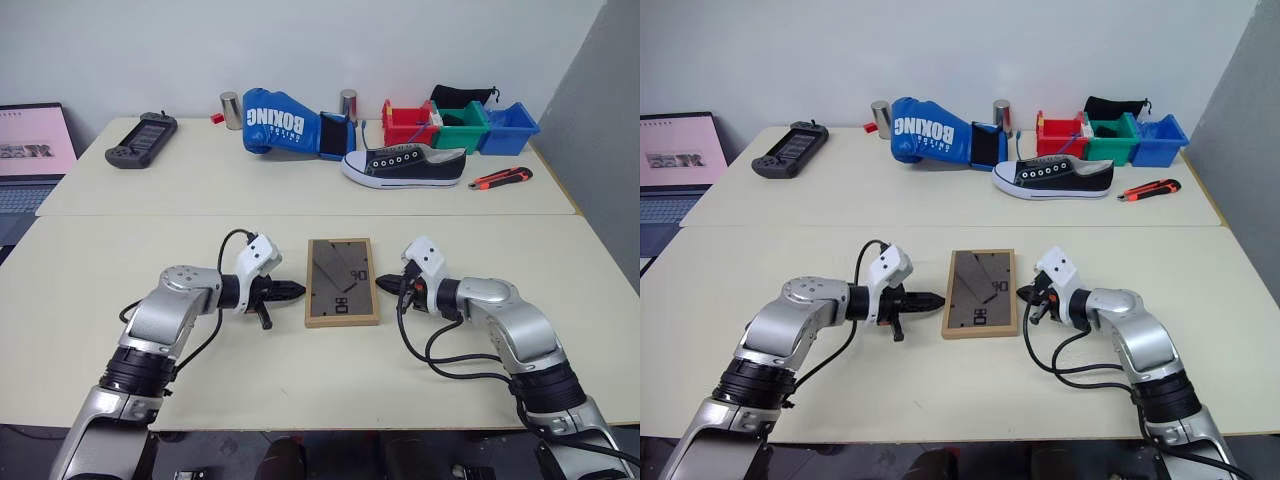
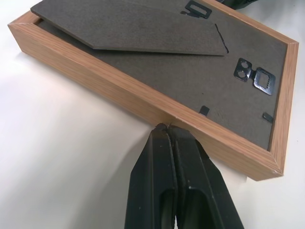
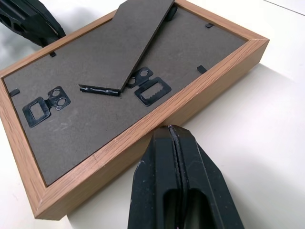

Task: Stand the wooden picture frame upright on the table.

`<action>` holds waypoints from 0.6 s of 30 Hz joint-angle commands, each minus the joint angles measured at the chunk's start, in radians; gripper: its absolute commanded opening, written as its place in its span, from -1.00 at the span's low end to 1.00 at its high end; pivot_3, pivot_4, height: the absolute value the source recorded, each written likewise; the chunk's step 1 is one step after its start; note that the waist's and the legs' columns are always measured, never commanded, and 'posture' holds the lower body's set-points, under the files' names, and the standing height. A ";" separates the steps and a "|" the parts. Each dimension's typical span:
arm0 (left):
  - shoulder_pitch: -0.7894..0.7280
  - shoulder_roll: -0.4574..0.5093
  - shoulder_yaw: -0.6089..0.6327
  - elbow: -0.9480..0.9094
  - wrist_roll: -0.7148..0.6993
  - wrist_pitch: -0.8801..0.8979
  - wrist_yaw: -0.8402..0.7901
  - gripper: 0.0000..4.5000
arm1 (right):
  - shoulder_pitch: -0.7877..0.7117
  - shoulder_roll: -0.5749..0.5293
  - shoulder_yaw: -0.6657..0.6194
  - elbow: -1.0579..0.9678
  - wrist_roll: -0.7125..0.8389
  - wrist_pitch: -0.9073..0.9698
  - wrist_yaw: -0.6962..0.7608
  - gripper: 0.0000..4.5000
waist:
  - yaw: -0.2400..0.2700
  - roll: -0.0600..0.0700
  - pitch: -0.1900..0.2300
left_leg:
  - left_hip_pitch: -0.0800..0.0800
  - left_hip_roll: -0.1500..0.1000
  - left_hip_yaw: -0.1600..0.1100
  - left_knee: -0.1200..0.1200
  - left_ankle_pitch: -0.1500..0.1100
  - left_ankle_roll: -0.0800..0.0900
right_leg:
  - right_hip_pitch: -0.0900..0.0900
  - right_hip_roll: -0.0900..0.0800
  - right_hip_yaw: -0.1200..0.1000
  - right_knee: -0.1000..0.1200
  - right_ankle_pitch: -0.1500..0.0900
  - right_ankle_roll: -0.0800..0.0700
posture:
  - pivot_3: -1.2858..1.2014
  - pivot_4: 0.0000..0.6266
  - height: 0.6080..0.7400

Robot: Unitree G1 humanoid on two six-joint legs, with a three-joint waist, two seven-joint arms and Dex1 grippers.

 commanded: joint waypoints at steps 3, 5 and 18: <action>-0.014 0.061 0.126 -0.017 -0.085 0.057 0.001 -1.00 | 0.024 -0.165 -0.071 -0.012 0.027 -0.064 0.110 -1.00 | 0.003 0.000 0.000 | 0.000 0.000 0.000 0.000 0.000 0.000 | 0.000 0.000 0.000 -0.001 0.000 0.000 | 0.03 -0.52 1.00; -0.011 0.071 0.167 -0.053 -0.150 0.140 -0.008 -1.00 | 0.014 -0.224 -0.088 0.000 0.042 -0.097 0.164 -1.00 | 0.004 0.000 0.000 | 0.000 0.000 0.000 0.000 0.000 0.000 | 0.000 0.000 0.000 -0.001 0.000 0.000 | 0.03 -0.52 1.00; -0.134 0.040 0.392 0.016 -0.535 0.994 0.157 0.05 | -0.091 -0.331 -0.012 0.104 0.048 -0.404 0.498 -1.00 | 0.000 -0.001 0.000 | 0.000 0.000 -0.001 0.000 0.000 0.000 | 0.001 0.000 -0.002 -0.001 0.000 0.000 | 0.03 -0.52 1.00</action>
